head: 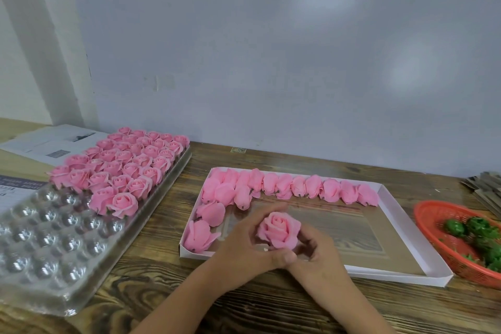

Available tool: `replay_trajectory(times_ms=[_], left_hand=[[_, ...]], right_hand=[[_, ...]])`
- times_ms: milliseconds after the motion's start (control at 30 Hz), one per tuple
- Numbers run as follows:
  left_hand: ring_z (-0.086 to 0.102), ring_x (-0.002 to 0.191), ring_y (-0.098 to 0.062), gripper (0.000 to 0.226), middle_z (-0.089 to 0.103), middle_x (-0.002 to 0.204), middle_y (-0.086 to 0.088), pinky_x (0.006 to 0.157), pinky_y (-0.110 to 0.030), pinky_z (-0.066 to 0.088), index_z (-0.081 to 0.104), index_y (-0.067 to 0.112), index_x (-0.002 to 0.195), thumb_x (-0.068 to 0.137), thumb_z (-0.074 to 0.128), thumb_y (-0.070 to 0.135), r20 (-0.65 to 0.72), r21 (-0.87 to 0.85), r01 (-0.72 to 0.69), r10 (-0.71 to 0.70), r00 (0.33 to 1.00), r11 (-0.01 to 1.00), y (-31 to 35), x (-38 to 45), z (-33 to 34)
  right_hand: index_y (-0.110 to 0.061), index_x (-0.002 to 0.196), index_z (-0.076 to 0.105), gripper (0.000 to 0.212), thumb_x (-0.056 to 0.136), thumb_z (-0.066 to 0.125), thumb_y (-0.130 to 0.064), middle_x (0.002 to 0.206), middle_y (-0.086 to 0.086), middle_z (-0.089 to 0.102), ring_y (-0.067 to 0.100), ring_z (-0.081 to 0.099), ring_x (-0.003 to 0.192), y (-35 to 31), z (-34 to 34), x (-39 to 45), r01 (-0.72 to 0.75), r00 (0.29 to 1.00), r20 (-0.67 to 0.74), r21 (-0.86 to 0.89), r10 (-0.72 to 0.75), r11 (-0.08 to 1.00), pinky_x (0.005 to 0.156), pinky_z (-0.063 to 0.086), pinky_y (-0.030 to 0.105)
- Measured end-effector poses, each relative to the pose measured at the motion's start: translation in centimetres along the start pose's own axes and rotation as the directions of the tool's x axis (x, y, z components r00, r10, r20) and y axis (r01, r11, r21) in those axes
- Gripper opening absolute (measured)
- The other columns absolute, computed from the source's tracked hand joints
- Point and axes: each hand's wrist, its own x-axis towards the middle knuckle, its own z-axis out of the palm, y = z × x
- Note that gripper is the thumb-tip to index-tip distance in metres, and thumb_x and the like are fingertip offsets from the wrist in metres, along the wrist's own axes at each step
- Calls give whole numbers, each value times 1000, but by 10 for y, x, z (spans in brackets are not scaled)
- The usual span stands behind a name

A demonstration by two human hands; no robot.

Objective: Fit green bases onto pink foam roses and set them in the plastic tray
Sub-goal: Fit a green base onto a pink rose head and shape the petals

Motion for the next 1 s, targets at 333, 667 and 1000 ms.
replay_trajectory(times_ms=[333, 667, 1000], left_hand=[[65, 114, -6, 58, 70, 120, 17, 87, -22, 56, 62, 54, 117, 68, 85, 35, -140, 7, -7, 8, 990, 1000, -9, 6, 2], [67, 116, -14, 62, 72, 122, 8, 89, -30, 58, 61, 50, 122, 68, 90, 35, -230, -122, -32, 3, 973, 992, -9, 8, 1], [70, 110, -12, 62, 74, 116, 7, 87, -23, 56, 60, 51, 123, 72, 87, 30, -198, -86, -7, -10, 980, 996, -11, 7, -1]], right_hand=[[-39, 92, 69, 32, 65, 83, -33, 75, 2, 65, 6, 49, 57, 7, -1, 5, -60, 985, -171, -144, 35, 988, 57, 46, 23], [-32, 92, 70, 19, 85, 74, -14, 79, -7, 69, 7, 61, 74, 3, -1, 4, -17, 995, -99, 6, 17, 1000, 59, 45, 22], [-36, 93, 68, 24, 81, 77, -18, 77, -6, 69, 5, 62, 70, 8, 0, 5, -33, 994, -108, -52, 27, 998, 56, 47, 19]])
